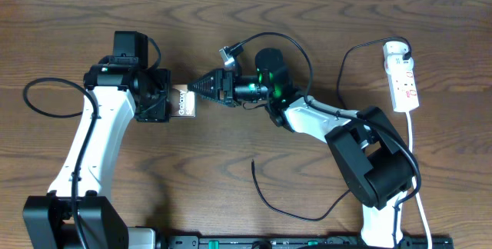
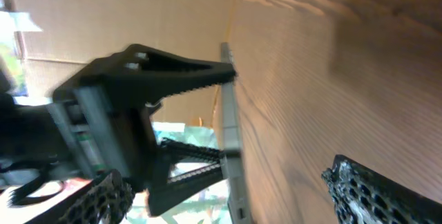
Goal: Plug charger to phone and switch on socket
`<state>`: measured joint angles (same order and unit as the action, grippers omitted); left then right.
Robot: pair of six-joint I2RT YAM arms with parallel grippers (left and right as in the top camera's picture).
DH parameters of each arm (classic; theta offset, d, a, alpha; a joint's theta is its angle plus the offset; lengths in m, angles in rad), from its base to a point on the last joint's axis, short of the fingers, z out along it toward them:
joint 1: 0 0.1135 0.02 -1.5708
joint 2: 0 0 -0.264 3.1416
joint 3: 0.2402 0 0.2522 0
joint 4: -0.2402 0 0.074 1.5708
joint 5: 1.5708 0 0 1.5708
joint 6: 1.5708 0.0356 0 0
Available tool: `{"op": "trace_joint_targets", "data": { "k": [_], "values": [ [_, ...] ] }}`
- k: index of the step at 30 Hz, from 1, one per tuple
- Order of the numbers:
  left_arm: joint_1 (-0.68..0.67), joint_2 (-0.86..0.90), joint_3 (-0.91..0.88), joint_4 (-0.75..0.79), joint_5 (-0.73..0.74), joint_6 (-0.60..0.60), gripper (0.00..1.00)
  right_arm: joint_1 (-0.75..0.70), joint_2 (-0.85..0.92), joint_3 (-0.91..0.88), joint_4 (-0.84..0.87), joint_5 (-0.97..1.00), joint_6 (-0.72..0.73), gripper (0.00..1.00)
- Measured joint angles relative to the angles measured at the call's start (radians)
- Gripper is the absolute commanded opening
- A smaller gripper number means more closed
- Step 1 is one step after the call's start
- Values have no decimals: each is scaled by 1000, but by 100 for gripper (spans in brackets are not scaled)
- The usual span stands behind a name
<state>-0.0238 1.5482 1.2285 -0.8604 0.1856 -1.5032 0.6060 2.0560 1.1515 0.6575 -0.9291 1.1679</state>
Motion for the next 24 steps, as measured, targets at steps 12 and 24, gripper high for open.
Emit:
{"op": "trace_joint_targets", "data": {
  "k": [12, 24],
  "values": [
    [-18, 0, 0, -2, 56, -95, 7, 43, 0, 0, -44, 10, -29, 81],
    [-57, 0, 0, -28, 57, -154, 7, 69, 0, 0, -47, 11, -77, 47]
  ]
}}
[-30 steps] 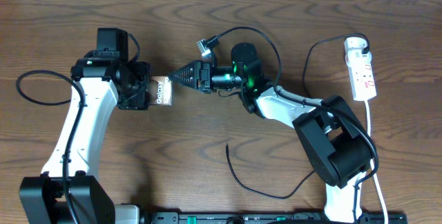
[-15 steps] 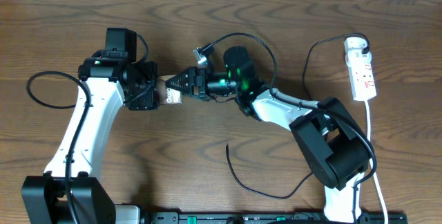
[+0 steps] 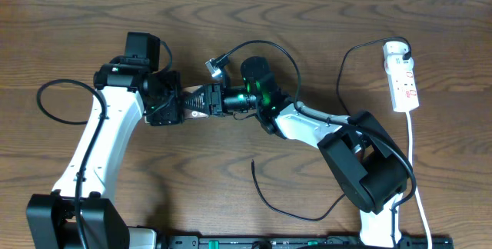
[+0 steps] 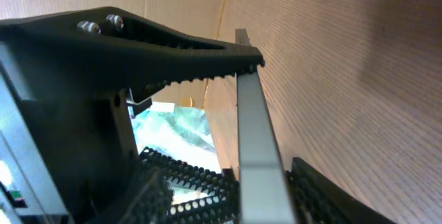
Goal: Plug charger to phone and switch on socket
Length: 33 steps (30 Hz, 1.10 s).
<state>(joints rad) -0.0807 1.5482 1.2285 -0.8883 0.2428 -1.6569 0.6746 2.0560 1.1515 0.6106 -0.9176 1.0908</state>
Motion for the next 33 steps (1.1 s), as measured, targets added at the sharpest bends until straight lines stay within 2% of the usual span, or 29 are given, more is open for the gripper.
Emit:
{"op": "trace_joint_targets", "data": {
  "k": [2, 10, 14, 24, 33],
  "values": [
    [-4, 0, 0, 0, 4, 0, 7, 0, 0, 0, 0, 1, -1, 41],
    [-5, 0, 0, 0, 6, 0, 7, 0, 0, 0, 0, 2, -3, 32],
    [-6, 0, 0, 0, 6, 0, 7, 0, 0, 0, 0, 2, -2, 23],
    [-31, 0, 0, 0, 3, 0, 7, 2, 0, 0, -6, 10, -3, 22],
    [-32, 0, 0, 0, -2, 0, 7, 2, 2, -1, -17, 25, -6, 2]
  ]
}}
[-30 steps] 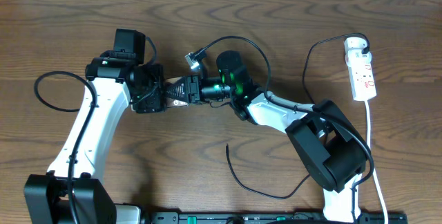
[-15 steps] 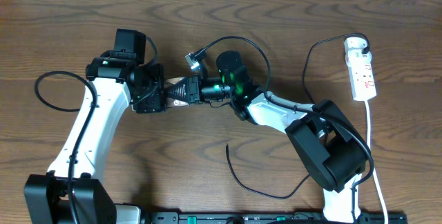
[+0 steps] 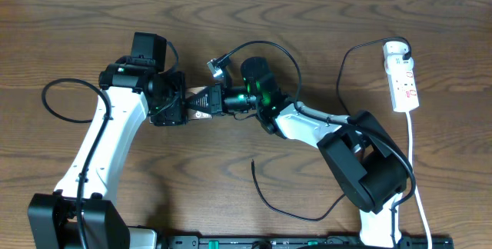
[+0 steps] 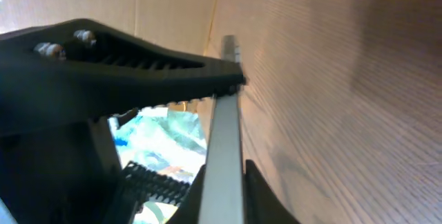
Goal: Plug charger to phone and switch on socket
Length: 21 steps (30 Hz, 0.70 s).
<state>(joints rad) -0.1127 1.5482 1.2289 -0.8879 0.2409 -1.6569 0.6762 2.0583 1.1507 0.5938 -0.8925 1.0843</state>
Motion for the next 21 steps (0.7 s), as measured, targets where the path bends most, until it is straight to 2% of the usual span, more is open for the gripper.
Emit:
{"op": "trace_joint_targets", "data": {
  "k": [9, 10, 11, 12, 14, 17, 21],
  "values": [
    [0, 0, 0, -2, -5, 0, 8, 0, 5, 0, 2, 3, -12, 1],
    [0, 0, 0, -2, -5, 0, 16, 0, 5, 0, 2, 3, -12, 1],
    [0, 0, 0, -2, -5, 0, 40, 0, 5, 0, 2, 3, -12, 1],
    [0, 0, 0, -2, -5, 0, 52, 0, 5, 0, 2, 3, -12, 1],
    [0, 0, 0, -2, -5, 0, 69, 0, 5, 0, 2, 3, -12, 1],
    [0, 0, 0, -1, -5, 1, 81, 0, 5, 0, 2, 3, -13, 1],
    [-1, 0, 0, 2, -5, 19, 84, -7, 5, 0, 5, 1, -12, 1]
  ]
}}
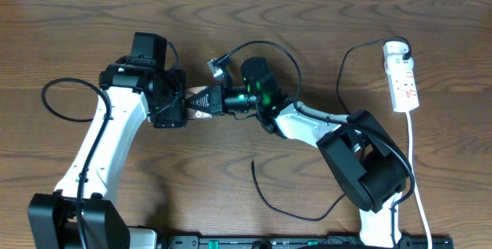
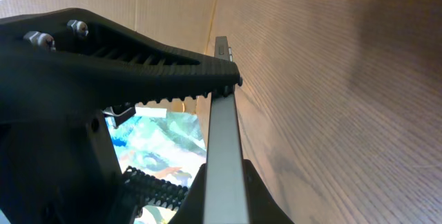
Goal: Plug charger to phone and switch on socket
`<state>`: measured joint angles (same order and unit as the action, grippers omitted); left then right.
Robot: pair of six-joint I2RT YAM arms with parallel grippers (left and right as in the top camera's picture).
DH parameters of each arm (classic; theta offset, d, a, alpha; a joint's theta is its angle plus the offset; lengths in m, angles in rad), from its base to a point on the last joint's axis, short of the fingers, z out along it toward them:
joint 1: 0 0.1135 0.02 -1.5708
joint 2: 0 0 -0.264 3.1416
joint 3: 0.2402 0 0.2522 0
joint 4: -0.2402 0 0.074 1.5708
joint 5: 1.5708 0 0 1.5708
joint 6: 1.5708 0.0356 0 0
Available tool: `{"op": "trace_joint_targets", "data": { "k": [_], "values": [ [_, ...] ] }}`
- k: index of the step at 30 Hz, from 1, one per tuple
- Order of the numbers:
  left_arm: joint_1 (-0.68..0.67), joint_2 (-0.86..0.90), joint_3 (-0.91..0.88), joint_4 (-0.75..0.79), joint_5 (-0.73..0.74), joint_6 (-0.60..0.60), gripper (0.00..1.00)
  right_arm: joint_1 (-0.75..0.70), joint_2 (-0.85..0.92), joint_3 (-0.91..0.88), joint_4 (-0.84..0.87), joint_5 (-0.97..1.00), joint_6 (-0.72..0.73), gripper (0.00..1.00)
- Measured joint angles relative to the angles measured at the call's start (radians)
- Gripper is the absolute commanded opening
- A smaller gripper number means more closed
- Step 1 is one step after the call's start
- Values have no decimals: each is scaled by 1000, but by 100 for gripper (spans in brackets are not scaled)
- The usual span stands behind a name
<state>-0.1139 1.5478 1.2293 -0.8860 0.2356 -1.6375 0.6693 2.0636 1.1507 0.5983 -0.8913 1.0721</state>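
Note:
A small phone (image 1: 201, 101) with a pale label is held off the table at centre left, between both arms. My right gripper (image 1: 206, 101) is shut on its right end. In the right wrist view the phone's thin grey edge (image 2: 222, 148) runs between the toothed upper finger (image 2: 173, 86) and the lower finger, with my right gripper (image 2: 233, 124) closed on it. My left gripper (image 1: 178, 109) grips the phone's left end, its fingers mostly hidden under the wrist. The black charger cable (image 1: 265, 197) lies on the table with its free end (image 1: 254, 164) loose. The white socket strip (image 1: 401, 76) lies at far right.
A black lead loops from the socket strip's top end (image 1: 344, 68) down behind the right arm. The strip's white cord (image 1: 415, 164) runs along the right edge. The left arm's cable (image 1: 54, 99) loops at the left. The tabletop is dark wood (image 1: 231, 18).
Almost nothing differs. Both grippers stay at the phone in the same spot, and the right fingers remain closed on its edge.
First my left gripper held the phone alone, and my right gripper stood open just to its right. Then both arms had moved together, with the right fingers around the phone's end. After that they were shut on it, as they are now.

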Motion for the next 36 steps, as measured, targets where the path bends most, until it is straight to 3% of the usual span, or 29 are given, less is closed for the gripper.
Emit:
{"op": "trace_joint_targets", "data": {
  "k": [13, 19, 21, 23, 26, 29, 36],
  "values": [
    [17, 0, 6, 77, 40, 192, 84, -152, 0, 0, 1, -39, -12, 1],
    [60, 0, 6, 243, 142, 508, 84, -312, 0, 0, -1, -8, 7, 1],
    [66, 0, 6, 312, 182, 684, 85, -355, 0, 0, 0, -4, 58, 1],
    [66, 0, 5, 366, 196, 763, 88, -374, 0, 0, 0, -3, 119, 1],
    [66, 0, -4, 501, 224, 834, 88, -390, 1, 0, 25, 4, 217, 1],
    [66, -2, -60, 731, 288, 866, 89, -393, 2, 0, 118, 10, 319, 1],
    [66, -5, -292, 1149, 381, 794, 97, -392, 3, 0, 324, 16, 496, 1]
  ]
}}
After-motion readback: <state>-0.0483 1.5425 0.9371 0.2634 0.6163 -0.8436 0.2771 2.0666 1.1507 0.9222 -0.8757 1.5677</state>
